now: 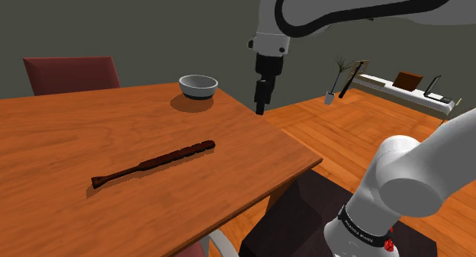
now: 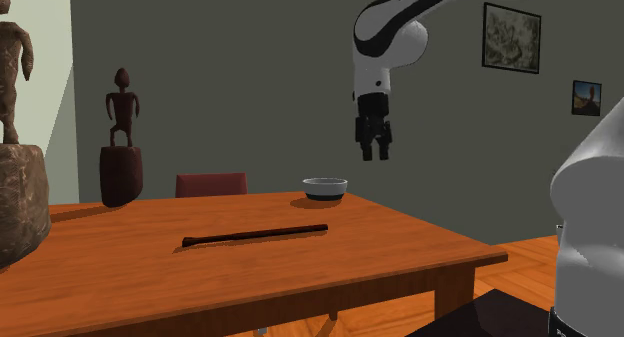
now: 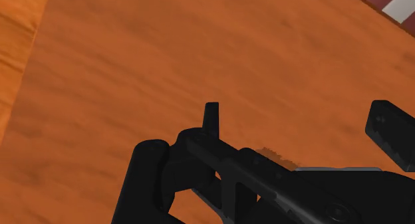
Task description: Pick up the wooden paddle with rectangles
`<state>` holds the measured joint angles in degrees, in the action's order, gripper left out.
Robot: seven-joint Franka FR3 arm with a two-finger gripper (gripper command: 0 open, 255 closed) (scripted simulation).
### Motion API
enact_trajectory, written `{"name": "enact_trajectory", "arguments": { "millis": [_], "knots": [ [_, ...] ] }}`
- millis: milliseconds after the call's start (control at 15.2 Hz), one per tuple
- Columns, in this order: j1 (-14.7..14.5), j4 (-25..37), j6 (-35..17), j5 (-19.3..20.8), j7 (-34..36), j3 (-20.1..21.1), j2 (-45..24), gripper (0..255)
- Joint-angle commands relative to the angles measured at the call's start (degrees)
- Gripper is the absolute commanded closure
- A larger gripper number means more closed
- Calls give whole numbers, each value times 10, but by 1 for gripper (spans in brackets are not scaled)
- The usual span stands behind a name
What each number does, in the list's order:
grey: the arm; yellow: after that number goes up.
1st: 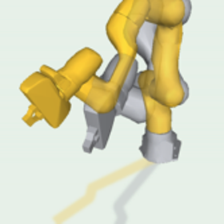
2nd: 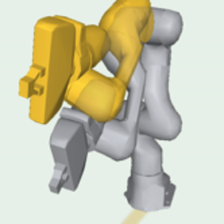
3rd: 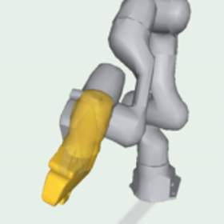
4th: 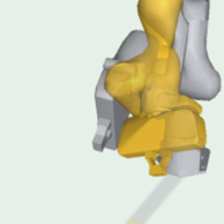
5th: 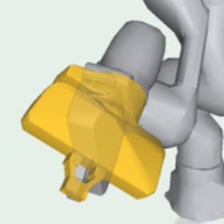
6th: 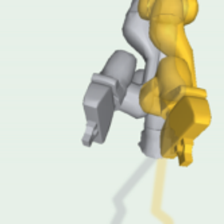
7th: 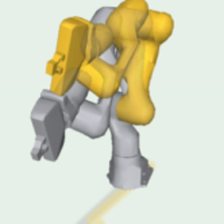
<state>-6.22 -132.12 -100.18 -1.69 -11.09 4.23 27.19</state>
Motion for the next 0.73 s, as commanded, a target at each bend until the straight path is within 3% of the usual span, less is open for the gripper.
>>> {"name": "enact_trajectory", "arguments": {
  "millis": [0, 660],
  "knots": [
    [-9, 8, -34, 5, -30, 3, -36, 0],
    [-50, 91, -166, 34, -151, 31, -218, 0]
  ]
}}
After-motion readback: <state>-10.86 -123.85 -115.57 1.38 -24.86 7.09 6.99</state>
